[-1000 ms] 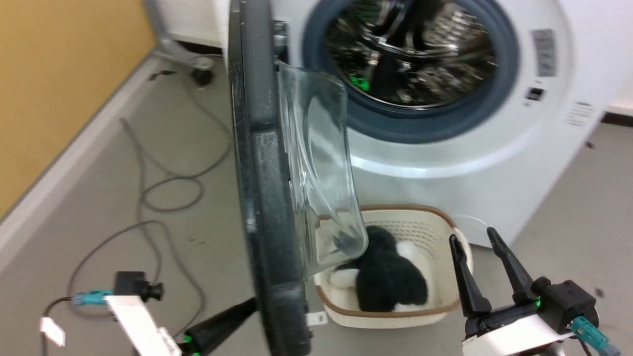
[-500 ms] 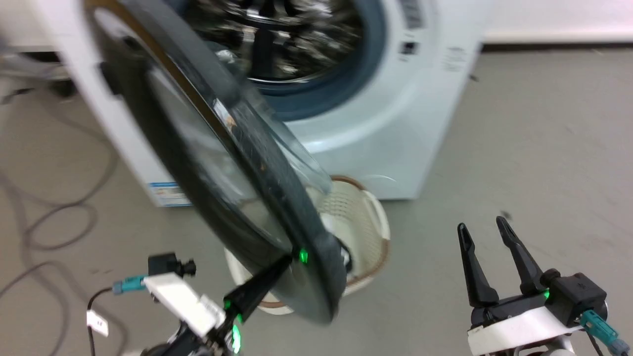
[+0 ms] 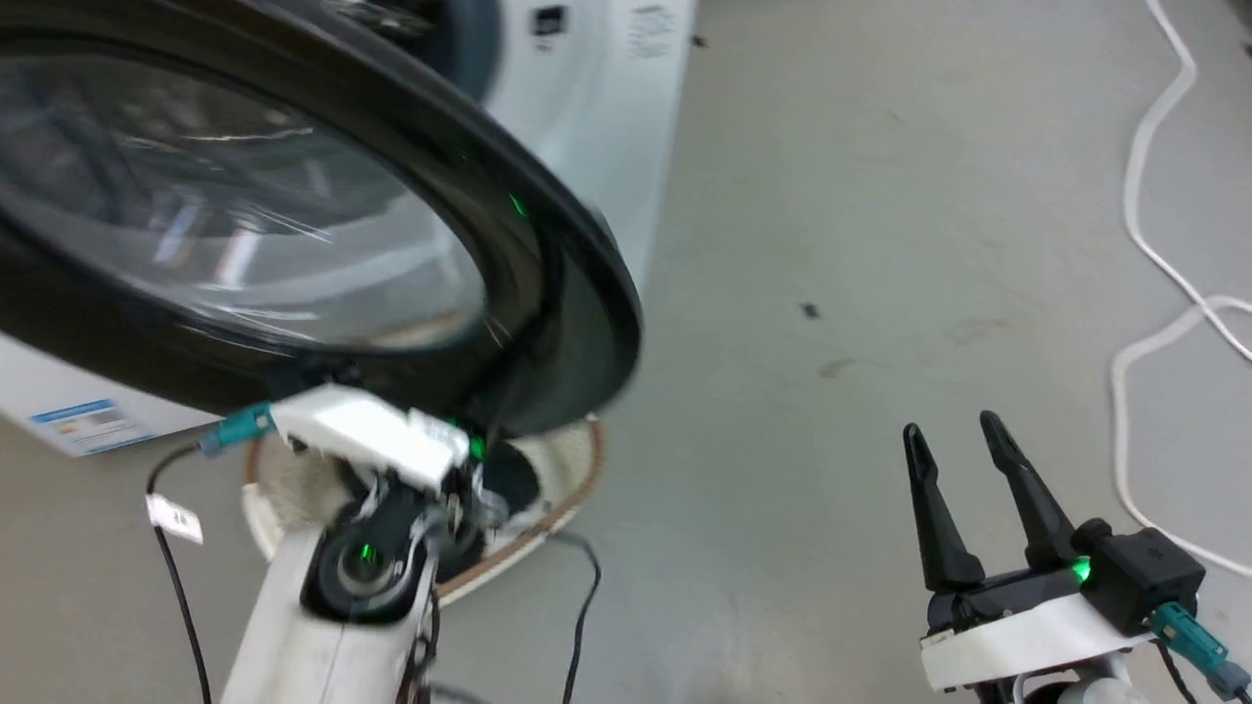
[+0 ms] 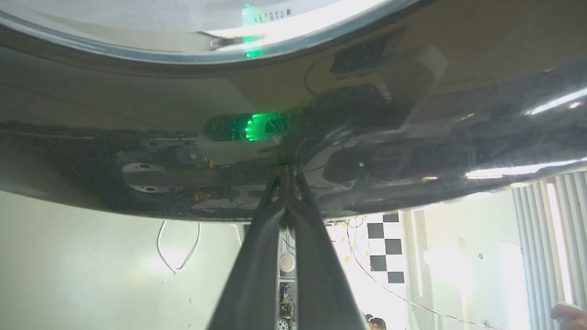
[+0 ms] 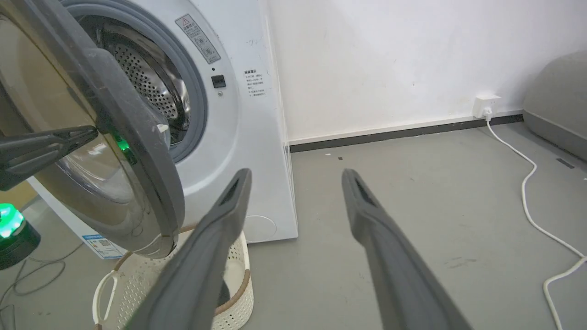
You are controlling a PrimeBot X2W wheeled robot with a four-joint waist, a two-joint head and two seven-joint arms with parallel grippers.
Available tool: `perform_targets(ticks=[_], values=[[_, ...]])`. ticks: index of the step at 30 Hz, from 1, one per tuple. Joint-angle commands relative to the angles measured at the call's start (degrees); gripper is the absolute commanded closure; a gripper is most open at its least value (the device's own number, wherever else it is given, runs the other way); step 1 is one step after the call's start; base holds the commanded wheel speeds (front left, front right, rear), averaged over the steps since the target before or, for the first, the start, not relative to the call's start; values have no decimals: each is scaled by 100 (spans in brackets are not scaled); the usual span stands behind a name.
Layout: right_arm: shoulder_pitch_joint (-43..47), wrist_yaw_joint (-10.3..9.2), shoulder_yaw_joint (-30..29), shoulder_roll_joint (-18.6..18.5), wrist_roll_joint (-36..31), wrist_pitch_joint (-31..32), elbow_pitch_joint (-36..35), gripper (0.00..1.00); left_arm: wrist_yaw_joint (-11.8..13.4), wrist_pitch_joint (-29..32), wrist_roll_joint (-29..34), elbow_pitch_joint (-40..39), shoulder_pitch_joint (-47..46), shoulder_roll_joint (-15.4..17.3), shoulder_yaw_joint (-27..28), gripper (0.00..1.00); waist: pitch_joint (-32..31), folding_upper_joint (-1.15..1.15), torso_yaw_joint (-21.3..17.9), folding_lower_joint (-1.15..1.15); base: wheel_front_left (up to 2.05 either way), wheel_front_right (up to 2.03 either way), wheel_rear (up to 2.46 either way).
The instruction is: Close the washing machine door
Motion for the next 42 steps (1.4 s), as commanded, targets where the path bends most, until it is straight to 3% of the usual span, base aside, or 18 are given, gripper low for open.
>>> perform_targets(ticks=[1,9,16,24,28,31,37,38,39,40,42], values=[[-82,5,-14,37,36,-25,-46,0,26,-213,19,104,-271,3,-36,100,224,0,-311,0,0,0,0],[-74,5,34,45,195,-25,-78,0,-137,-1075,385,807,-1012,3,-164,100,281,0,-445,0,0,0,0],[-41,5,22,46,162,-26,-111,0,-364,-1101,747,1113,-845,125,-589,100,61,0,-112,0,0,0,0],[61,5,-117,46,7,-26,-106,0,-484,-1994,2642,884,-129,934,-1709,100,-453,0,540,0,0,0,0],[155,5,-172,46,-54,-26,-108,0,-492,-2844,3922,510,86,1573,-2240,100,-685,0,902,0,0,0,0],[235,5,-203,46,-71,-26,-118,0,-282,-3280,4550,317,308,1845,-2275,100,-826,0,1160,0,0,0,0],[343,5,-173,46,-94,-26,-160,0,374,-3474,5075,-356,893,2025,-1699,100,-994,0,1551,0,0,0,0],[360,5,-179,46,-67,-26,-167,0,443,-3478,5106,-491,1007,2000,-1578,91,-1014,0,1601,0,0,0,0],[381,5,-192,46,-18,-26,-171,0,512,-3480,5122,-612,1133,1957,-1435,35,-1036,0,1652,0,0,0,0],[403,5,-199,46,-13,-26,-171,0,552,-3481,5133,-702,1260,1916,-1314,0,-1058,0,1701,0,0,0,0],[438,5,-183,46,-24,-26,-164,0,602,-3482,5355,-864,1458,1913,-1139,0,-1079,0,1784,0,0,0,0]])
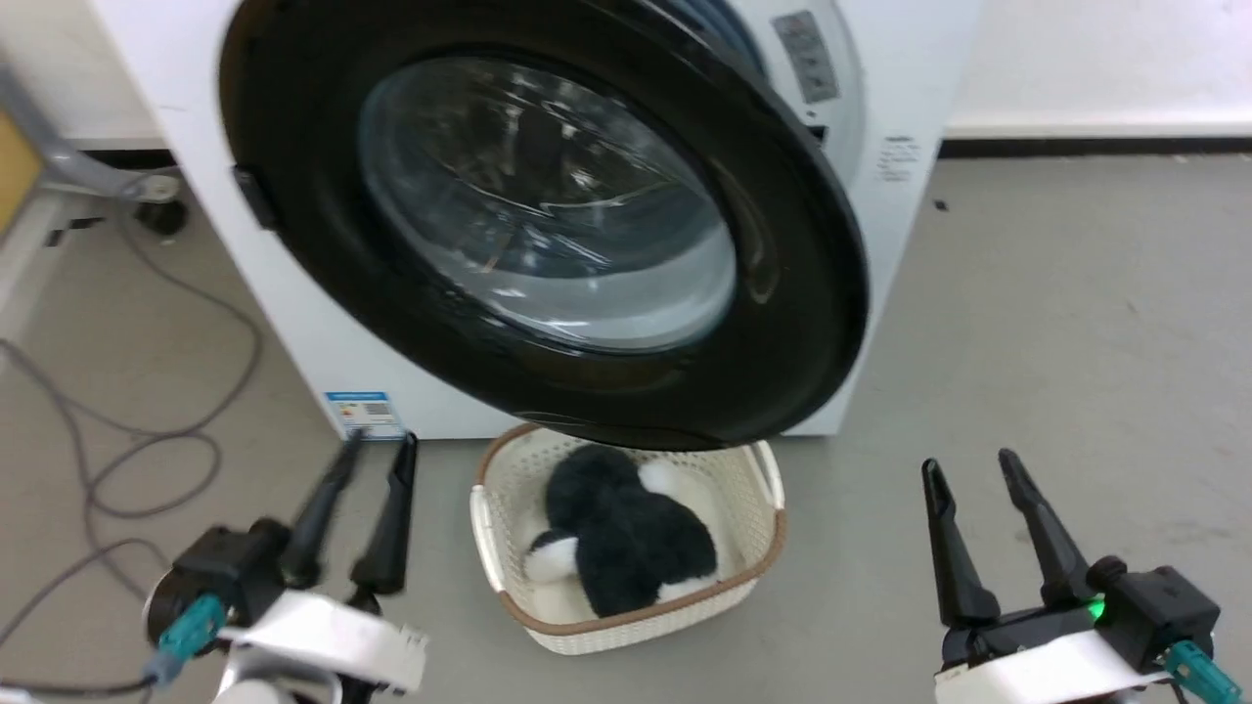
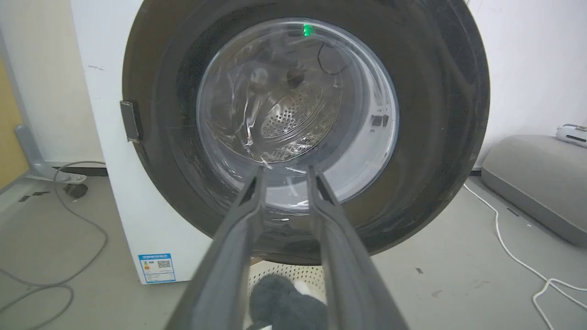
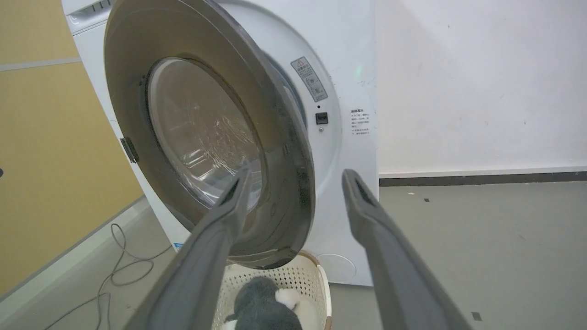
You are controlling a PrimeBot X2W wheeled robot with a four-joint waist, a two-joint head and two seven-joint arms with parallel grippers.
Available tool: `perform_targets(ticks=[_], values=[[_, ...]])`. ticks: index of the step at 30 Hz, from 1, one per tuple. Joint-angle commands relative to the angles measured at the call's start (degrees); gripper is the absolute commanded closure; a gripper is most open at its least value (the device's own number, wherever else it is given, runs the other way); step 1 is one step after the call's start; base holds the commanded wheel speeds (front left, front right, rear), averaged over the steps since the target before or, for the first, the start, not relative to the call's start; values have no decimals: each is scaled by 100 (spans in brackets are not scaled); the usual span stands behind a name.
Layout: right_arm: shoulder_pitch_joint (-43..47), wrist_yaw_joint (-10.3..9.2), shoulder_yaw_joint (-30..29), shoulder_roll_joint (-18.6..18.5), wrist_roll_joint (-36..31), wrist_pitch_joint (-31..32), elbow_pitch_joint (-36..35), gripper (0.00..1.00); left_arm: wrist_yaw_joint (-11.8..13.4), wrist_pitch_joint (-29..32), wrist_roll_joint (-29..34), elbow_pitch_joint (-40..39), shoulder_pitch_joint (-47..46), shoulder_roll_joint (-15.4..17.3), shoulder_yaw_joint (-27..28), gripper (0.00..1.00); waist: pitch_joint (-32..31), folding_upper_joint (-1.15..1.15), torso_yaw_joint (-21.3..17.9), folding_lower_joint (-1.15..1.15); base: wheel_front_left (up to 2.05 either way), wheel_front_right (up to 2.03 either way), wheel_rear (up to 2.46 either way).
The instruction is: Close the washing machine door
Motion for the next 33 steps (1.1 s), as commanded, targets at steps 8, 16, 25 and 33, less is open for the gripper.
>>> perform_targets(ticks=[8,16,25,33], values=[[195,5,53,-63,35,-26,53,0,118,-27,671,-208,650,-411,298,0,-160,0,353,1,0,0,0],[280,5,101,-104,43,-26,174,0,174,-28,1212,-393,1113,-732,465,0,-220,0,451,1,0,0,0],[301,5,221,-255,153,154,273,100,-12,-28,1627,-392,1203,-939,536,0,-178,0,737,1,0,0,0],[-300,5,676,-869,98,573,137,100,-162,-28,1836,-417,983,-1179,535,0,322,0,1109,1,0,0,0]])
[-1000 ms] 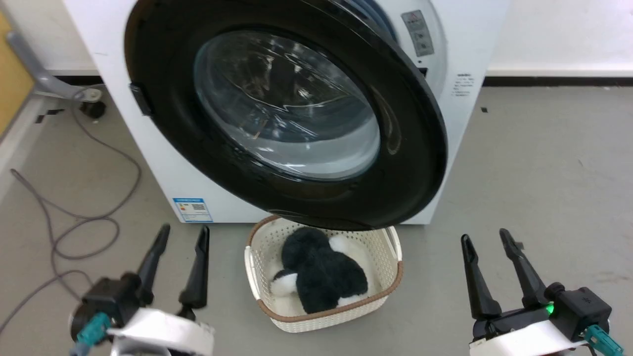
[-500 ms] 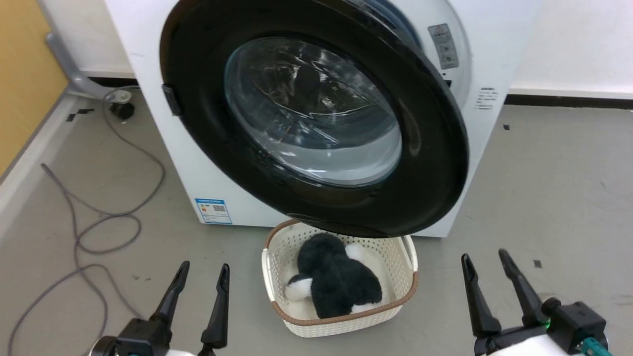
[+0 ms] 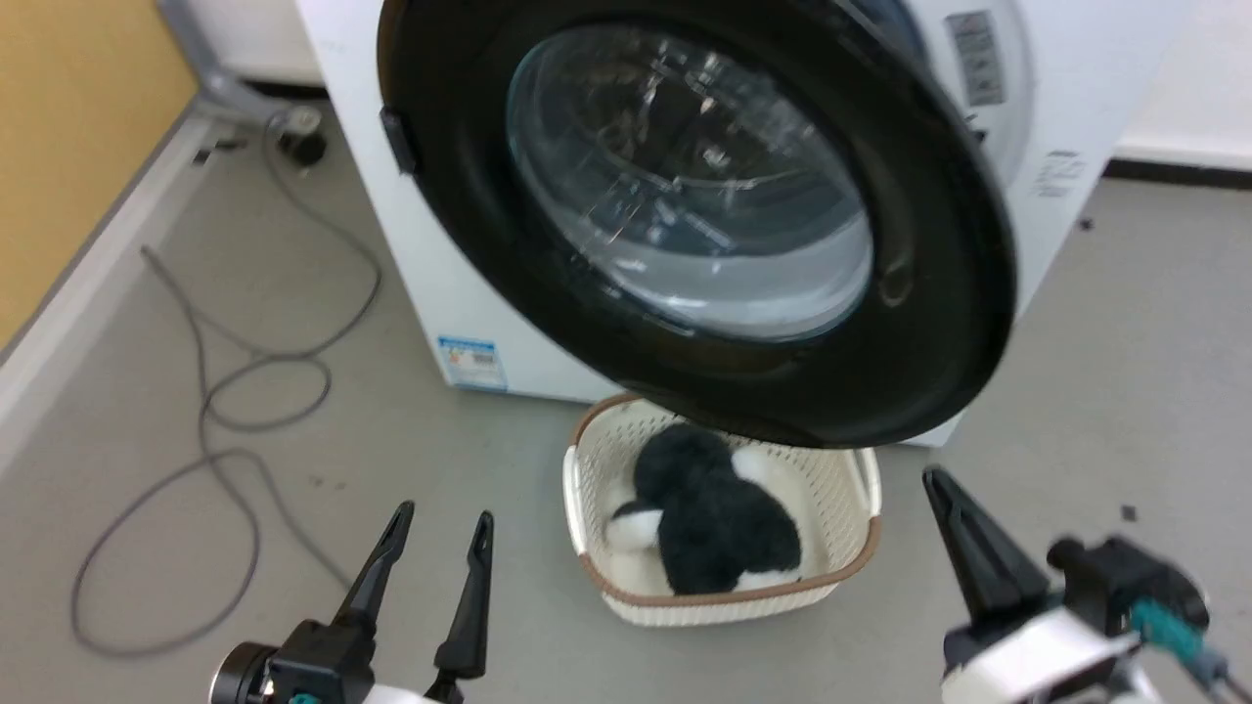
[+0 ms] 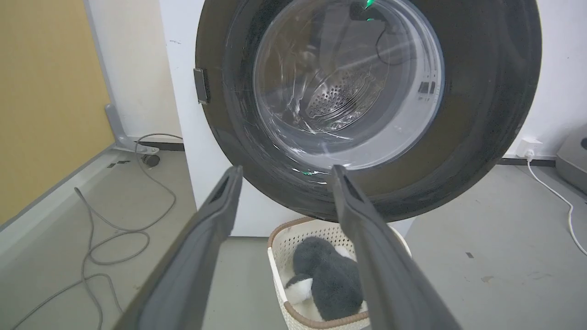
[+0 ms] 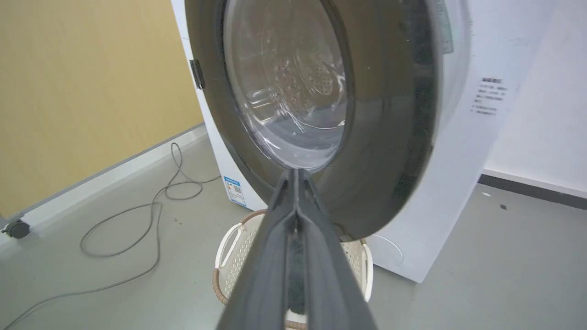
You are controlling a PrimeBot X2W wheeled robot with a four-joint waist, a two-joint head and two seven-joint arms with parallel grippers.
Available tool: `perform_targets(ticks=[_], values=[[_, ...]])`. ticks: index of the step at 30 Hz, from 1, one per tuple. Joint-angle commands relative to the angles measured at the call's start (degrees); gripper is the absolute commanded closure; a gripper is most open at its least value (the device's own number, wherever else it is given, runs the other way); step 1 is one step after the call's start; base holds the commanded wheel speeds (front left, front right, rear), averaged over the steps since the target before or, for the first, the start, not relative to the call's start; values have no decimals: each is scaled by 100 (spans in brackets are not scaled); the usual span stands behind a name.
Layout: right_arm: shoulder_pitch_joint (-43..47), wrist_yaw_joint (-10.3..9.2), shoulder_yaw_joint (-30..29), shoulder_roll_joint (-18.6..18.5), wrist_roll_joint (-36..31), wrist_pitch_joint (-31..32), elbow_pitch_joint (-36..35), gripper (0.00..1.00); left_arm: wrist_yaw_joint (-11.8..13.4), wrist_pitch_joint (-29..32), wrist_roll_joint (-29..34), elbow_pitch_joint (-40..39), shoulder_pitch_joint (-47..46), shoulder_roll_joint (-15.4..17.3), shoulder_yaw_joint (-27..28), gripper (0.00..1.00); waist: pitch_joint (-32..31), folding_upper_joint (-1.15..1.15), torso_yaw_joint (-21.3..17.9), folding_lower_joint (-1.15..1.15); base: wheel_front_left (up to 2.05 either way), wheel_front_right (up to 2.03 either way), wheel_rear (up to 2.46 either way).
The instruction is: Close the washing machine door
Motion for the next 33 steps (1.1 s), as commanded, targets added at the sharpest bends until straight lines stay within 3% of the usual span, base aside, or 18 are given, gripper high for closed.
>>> perform_targets(ticks=[1,8,19,26,33], values=[[-253,5,95,-166,97,75,-35,100,-31,-25,58,-22,-128,-58,13,0,253,0,193,0,0,0,0],[-1320,5,524,-871,753,490,258,100,-175,-25,167,-17,-451,-275,96,0,810,0,464,0,0,0,0],[-2633,5,-154,-1562,1519,877,1140,100,-390,-25,267,20,-855,-566,248,0,1407,0,858,0,0,0,0],[-3519,5,-171,-1881,1766,1091,1646,100,-495,-25,313,29,-1022,-670,320,0,1690,0,1018,0,0,0,0],[-4363,5,-219,-1976,1794,1181,2233,100,-550,-25,326,54,-1130,-725,343,0,1876,0,1127,0,0,0,0]])
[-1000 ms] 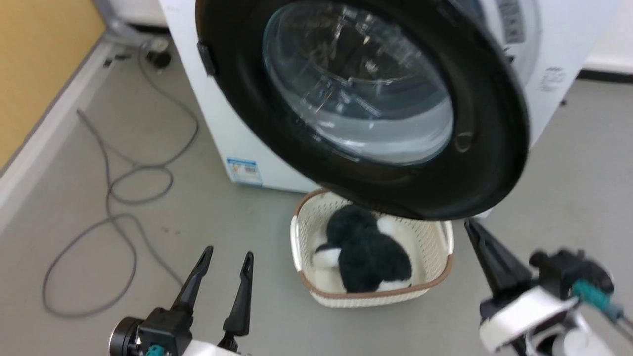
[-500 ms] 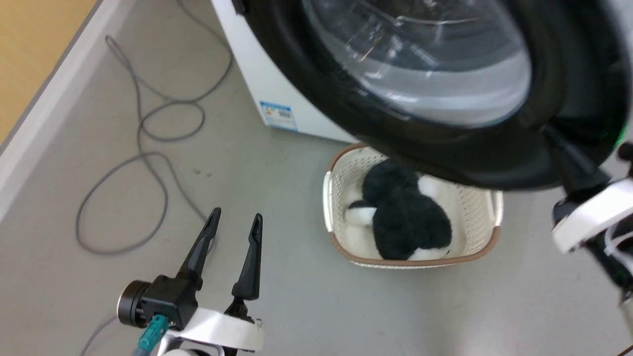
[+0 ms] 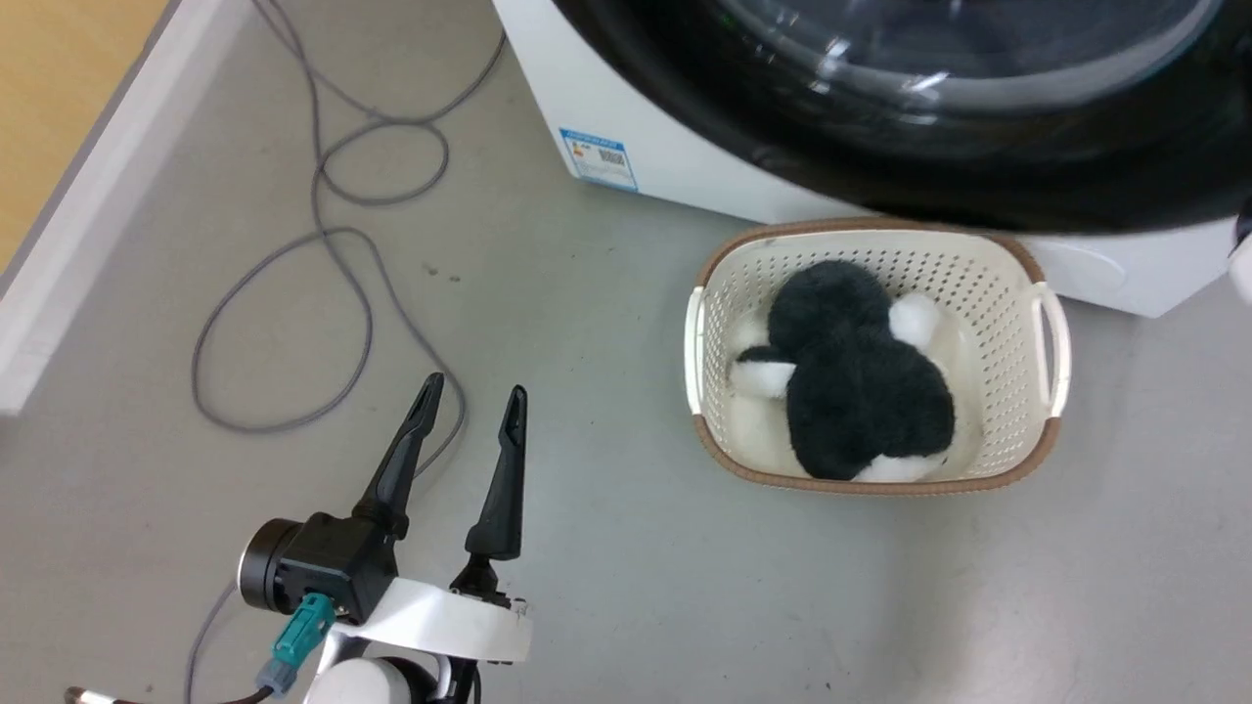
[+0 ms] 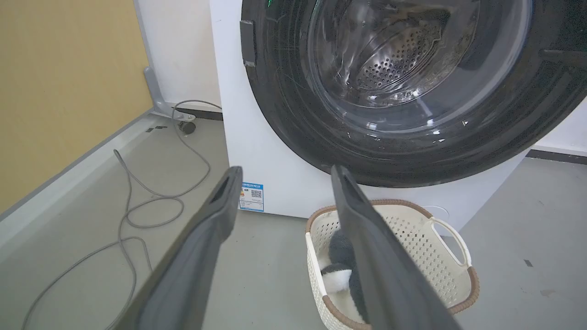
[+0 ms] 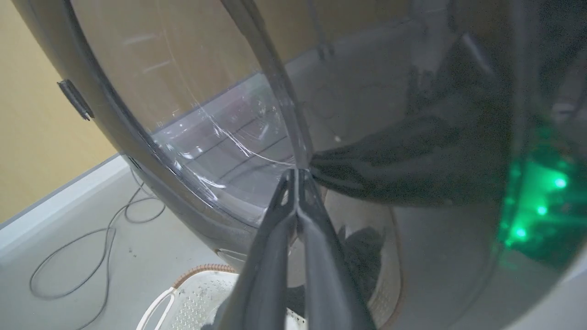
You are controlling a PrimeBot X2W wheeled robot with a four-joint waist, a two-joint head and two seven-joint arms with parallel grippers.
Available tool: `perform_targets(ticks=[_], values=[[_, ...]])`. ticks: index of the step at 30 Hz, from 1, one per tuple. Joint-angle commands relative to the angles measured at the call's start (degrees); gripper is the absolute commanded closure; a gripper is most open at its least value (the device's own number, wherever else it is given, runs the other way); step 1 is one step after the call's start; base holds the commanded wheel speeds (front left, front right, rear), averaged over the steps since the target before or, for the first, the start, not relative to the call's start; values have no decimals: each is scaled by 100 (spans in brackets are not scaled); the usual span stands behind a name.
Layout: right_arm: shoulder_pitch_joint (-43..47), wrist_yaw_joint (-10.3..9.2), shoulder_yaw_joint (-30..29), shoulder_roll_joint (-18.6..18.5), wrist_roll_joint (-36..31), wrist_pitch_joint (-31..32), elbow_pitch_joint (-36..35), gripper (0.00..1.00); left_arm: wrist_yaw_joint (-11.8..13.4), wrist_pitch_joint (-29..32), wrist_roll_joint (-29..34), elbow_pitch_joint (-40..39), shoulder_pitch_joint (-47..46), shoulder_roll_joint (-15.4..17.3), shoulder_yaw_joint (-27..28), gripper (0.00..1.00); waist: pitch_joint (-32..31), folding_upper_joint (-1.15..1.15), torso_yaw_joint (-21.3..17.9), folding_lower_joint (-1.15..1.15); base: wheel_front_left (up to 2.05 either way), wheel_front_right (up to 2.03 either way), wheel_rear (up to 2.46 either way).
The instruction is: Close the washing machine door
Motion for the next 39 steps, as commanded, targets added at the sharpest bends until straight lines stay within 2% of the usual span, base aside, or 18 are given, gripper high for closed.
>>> perform_targets(ticks=[1,12,21,30,33,39], values=[[-155,-10,-30,-70,8,-15,72,100,-41,-25,33,17,-93,-16,17,0,43,0,36,-1,0,0,0],[-1007,-10,-331,93,-360,-347,1099,100,-72,-25,-13,82,-172,-46,24,0,104,0,91,-1,0,0,0],[-651,-10,-270,318,-260,-704,1345,100,-30,-25,42,204,-49,-49,101,0,-367,0,-87,-1,0,0,0],[495,-10,317,544,-137,-1213,749,100,-5,-25,219,399,236,-15,440,0,-1245,0,-690,-1,0,0,0],[877,-10,665,519,-424,-1222,418,100,29,-25,260,419,332,-6,544,0,-1469,0,-917,-1,0,0,0],[1681,-10,451,833,-545,-1321,-225,100,95,-25,302,444,528,-5,695,0,-1891,0,-1269,-1,0,0,0]])
